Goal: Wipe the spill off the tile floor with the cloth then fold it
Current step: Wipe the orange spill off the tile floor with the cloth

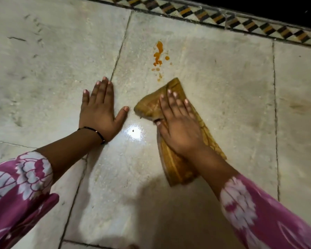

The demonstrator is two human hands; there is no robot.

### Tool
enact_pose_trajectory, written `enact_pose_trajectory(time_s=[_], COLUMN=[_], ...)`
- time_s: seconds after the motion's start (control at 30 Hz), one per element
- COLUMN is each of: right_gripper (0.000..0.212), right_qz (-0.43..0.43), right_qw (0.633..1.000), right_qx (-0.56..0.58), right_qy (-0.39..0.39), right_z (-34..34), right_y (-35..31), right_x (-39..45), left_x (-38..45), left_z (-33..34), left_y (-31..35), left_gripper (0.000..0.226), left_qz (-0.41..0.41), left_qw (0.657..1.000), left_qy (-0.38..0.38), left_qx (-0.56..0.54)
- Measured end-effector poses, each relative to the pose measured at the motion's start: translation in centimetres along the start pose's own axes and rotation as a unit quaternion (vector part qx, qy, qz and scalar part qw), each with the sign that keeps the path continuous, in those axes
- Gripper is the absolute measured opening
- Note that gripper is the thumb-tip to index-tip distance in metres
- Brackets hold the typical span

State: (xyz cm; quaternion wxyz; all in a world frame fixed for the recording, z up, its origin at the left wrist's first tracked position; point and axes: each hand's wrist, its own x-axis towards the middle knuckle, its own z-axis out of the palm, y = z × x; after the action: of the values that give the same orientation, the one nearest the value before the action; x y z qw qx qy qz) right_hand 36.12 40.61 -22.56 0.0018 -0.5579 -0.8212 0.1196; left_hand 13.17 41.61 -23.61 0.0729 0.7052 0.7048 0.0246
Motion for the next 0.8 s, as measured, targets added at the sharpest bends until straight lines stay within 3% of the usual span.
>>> enact_pose_trajectory(time_s=[0.13,0.27,0.4,0.5,0.6,0.7,0.8], right_gripper=[0.068,0.070,0.075,0.067,0.064,0.066,0.066], right_qz=[-0.007,0.060,0.168,0.210,0.152,-0.002,-0.123], right_qw=[0.999,0.997,0.986,0.977,0.988,1.000,0.991], right_qx=[0.001,0.025,0.018,0.018,0.012,-0.004,-0.017], right_qy=[-0.044,-0.035,0.009,0.019,0.016,0.009,-0.043], right_z=[-0.6,-3.0,-4.0,-4.1,-3.3,-1.8,-1.8], right_y=[3.2,9.9,12.7,10.6,5.6,1.2,2.5], right_x=[-5.9,-6.8,1.7,9.9,13.3,10.1,5.1], left_x=[0.0,0.0,0.1,0.1,0.2,0.2,0.2], left_z=[0.0,0.1,-0.1,-0.2,-0.1,0.1,0.1], left_y=[0.0,0.2,0.3,0.0,-0.1,-0.2,-0.2], left_gripper=[0.083,0.083,0.083,0.084,0.083,0.082,0.082], left_qz=[-0.002,-0.002,-0.003,-0.001,0.000,0.001,0.003], left_qw=[1.000,1.000,1.000,1.000,1.000,1.000,1.000], left_qy=[-0.002,-0.005,-0.006,-0.007,-0.003,0.000,0.000], left_qx=[-0.005,-0.003,-0.006,-0.001,-0.005,-0.005,-0.013])
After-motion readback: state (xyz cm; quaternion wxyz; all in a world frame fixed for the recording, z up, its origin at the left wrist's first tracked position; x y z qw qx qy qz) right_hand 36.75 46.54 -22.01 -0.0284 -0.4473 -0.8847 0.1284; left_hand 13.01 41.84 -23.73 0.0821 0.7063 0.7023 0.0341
